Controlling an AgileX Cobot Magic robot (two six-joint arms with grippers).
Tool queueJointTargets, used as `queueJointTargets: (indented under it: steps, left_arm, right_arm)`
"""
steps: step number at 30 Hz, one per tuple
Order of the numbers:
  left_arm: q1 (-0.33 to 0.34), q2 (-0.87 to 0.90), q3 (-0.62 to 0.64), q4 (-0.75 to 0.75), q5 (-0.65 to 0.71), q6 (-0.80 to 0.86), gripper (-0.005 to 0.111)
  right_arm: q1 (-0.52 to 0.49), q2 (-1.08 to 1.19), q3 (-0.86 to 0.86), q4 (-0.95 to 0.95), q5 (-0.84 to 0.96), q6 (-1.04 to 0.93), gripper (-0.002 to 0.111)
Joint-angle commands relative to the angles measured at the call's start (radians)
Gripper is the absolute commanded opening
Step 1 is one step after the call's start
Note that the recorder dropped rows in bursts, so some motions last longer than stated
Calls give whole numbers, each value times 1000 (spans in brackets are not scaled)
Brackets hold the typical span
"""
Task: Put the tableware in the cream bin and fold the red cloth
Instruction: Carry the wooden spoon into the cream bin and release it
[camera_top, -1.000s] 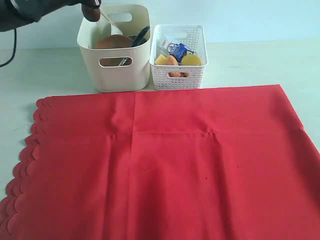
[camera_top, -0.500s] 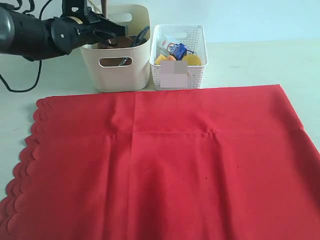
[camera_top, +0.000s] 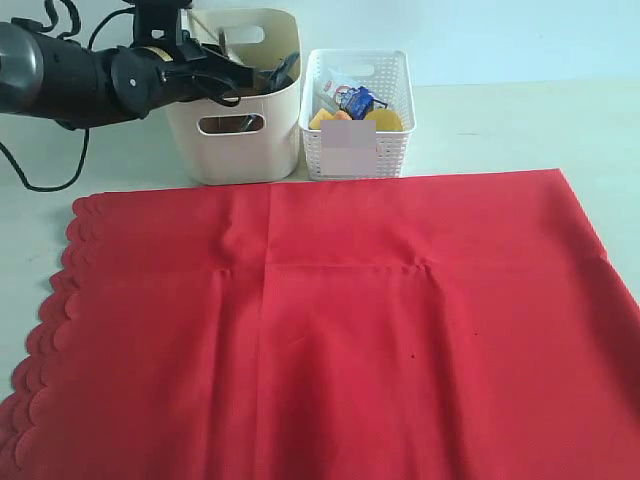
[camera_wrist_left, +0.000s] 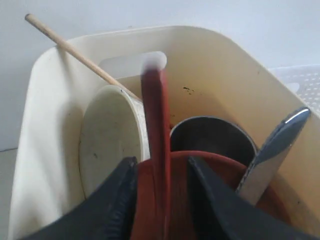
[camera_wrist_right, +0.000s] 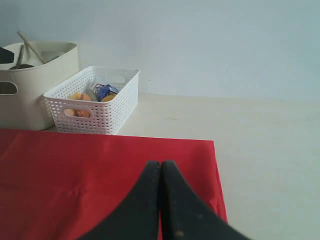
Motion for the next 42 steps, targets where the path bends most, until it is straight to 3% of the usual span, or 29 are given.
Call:
queueJointTargets:
  steps: [1,5,13,27,42]
  left_arm:
    - [3,-34,4,0,57,-5,57]
    - [3,-131,4,0,137,-3,58]
    - [3,-302,4,0,422,0,58]
    - [3,-546,28,39,1047,-21,58]
    - [3,-844,317,70,1065,-81,58]
  right_arm:
    - [-5,-6,5,-2,-6,-5,0]
    - [-5,-6,5,-2,-6,-3,0]
    - [-5,-6,5,-2,-6,-5,0]
    - [-5,-6,5,-2,-6,-5,0]
    - [-5,-6,5,-2,-6,-5,0]
